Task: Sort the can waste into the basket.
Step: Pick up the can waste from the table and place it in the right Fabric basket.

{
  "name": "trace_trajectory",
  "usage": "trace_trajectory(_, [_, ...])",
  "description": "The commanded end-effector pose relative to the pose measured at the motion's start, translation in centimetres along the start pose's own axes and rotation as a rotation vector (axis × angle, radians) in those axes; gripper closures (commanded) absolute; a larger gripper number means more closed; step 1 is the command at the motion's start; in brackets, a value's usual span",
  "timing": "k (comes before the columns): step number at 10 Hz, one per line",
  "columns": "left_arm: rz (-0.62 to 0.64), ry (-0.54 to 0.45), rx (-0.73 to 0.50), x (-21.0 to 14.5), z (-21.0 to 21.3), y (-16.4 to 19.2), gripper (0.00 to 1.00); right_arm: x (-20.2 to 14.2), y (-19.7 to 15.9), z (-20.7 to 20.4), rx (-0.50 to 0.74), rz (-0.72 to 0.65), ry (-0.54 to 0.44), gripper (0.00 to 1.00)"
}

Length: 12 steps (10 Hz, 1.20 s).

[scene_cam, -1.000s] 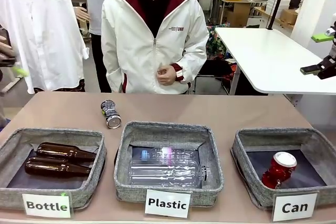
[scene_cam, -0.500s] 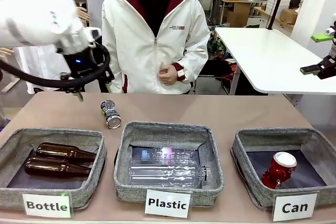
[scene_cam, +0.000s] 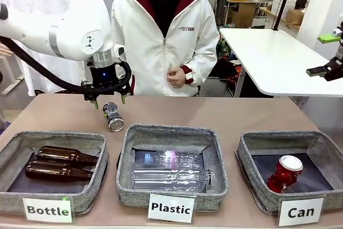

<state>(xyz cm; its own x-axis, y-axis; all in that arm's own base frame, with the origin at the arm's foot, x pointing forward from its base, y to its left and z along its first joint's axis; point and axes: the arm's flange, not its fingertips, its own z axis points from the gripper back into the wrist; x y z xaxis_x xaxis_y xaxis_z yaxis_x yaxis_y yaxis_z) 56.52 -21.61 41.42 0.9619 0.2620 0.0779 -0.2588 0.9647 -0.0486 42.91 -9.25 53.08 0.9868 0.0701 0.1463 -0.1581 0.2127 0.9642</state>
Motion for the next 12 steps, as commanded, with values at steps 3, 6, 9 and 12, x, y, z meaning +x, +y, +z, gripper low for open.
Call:
trace_trajectory(3, [-0.009,0.038,0.01,3.5,-2.7,-0.8,0.0,-0.1,0.1,0.2,-0.004,0.015,0.01,0.0])
trace_trajectory(6, [0.034,0.084,0.032,5.1,-4.7,-1.1,0.0,-0.1,0.1,0.2,-0.004,0.015,0.01,0.0])
trace_trajectory(9, [0.219,0.068,0.033,5.7,-6.1,-1.1,0.0,-0.1,0.1,0.2,-0.004,0.015,0.01,0.0])
trace_trajectory(12, [0.19,0.097,0.025,6.6,-7.7,-1.0,0.0,-0.1,0.1,0.2,-0.004,0.015,0.01,0.0])
